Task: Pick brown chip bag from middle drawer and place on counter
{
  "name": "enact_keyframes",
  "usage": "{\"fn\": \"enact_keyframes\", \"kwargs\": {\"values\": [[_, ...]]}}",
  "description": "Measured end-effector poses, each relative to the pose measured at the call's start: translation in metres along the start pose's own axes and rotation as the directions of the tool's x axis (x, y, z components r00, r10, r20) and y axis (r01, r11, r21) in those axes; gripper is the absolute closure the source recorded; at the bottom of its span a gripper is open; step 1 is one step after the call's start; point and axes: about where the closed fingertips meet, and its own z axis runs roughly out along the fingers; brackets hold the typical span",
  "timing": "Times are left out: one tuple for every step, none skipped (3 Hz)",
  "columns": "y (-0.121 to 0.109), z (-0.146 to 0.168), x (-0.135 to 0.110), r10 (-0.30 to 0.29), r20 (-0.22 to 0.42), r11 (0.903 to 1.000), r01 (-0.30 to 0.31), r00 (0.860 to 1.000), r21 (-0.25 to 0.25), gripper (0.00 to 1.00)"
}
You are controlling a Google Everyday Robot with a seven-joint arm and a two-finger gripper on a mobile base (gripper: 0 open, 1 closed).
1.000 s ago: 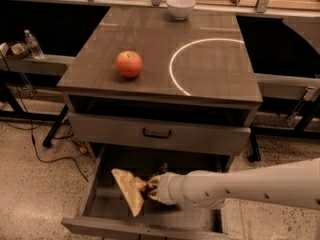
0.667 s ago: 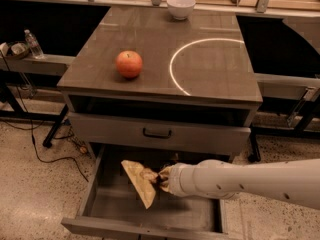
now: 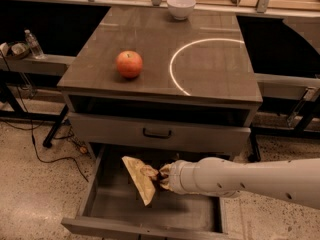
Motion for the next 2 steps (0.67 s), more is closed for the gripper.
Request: {"fn": "enact_keyframes", "kwargs": {"values": [[-0.011,-0.021,0.003,-0.003,-0.032,0.9997,0.004,0.999,0.023,1.0],[-0.028,-0.062,0.014,-0.002,-0.101,0.9958,0.011,0.995,0.091,1.0]]}}
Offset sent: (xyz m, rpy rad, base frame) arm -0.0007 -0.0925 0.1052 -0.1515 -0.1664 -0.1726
